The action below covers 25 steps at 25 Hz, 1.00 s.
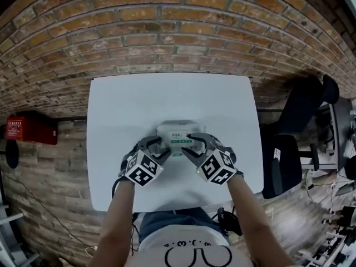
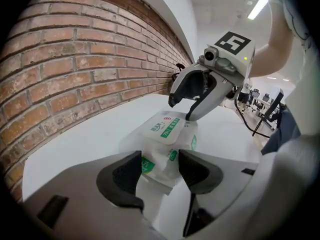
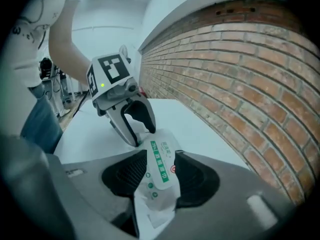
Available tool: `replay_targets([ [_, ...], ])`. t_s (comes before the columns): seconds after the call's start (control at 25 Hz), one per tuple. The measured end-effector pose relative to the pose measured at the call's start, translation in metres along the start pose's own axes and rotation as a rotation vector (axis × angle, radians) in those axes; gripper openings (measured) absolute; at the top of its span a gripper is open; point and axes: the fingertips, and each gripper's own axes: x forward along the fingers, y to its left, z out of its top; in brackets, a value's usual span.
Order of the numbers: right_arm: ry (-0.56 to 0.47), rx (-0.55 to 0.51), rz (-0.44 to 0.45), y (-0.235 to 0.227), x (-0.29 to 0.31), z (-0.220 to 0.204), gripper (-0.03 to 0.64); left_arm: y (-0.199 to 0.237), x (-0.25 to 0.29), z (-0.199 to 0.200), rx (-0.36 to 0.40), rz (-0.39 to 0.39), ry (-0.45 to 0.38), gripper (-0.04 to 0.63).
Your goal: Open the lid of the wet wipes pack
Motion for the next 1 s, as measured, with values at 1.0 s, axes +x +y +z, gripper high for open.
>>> replay_targets([
  [1.0,0.022,0.08,0.297,0.006,0.025,-0.008,0.152,-0.001,0.003,-0.003,0.029,0.024,0.03,0.227],
])
